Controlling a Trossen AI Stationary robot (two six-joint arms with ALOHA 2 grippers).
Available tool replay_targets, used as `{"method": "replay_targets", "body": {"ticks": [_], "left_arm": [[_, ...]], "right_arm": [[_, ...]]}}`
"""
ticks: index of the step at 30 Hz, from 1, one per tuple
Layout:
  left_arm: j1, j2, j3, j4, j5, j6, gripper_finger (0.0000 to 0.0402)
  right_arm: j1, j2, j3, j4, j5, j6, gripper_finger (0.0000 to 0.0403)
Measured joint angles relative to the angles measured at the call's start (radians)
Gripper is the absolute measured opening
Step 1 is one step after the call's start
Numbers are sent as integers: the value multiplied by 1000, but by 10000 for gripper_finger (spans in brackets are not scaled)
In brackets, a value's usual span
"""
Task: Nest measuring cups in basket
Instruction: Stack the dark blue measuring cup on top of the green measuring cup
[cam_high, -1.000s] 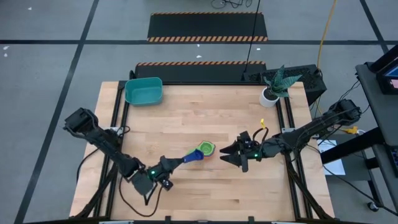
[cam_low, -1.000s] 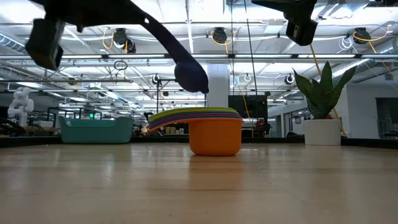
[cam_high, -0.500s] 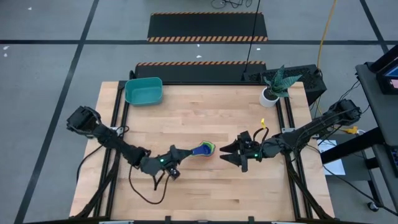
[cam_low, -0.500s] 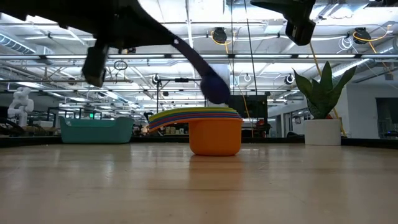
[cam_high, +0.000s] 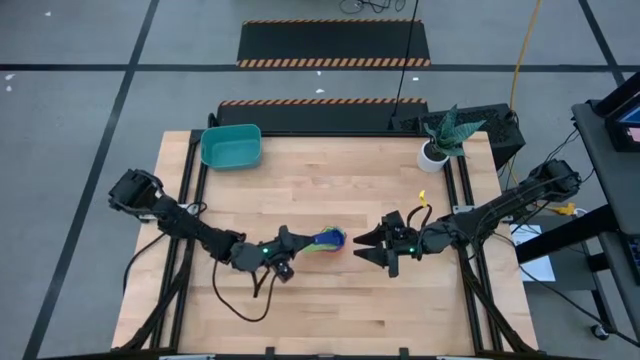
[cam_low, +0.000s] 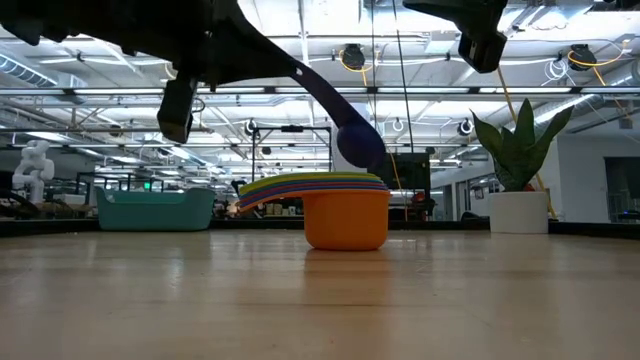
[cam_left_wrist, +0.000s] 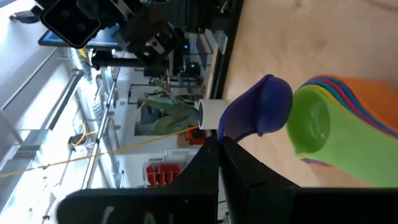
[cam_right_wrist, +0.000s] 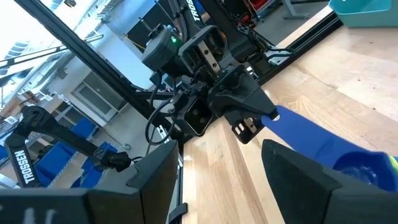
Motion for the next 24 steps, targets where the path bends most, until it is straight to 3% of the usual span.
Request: {"method": "replay_targets", "body": {"ticks": [24], "left_arm": [[12,0,0,-156,19,-137,102]], "right_arm": [[0,0,0,1,-5,-1,226]]}}
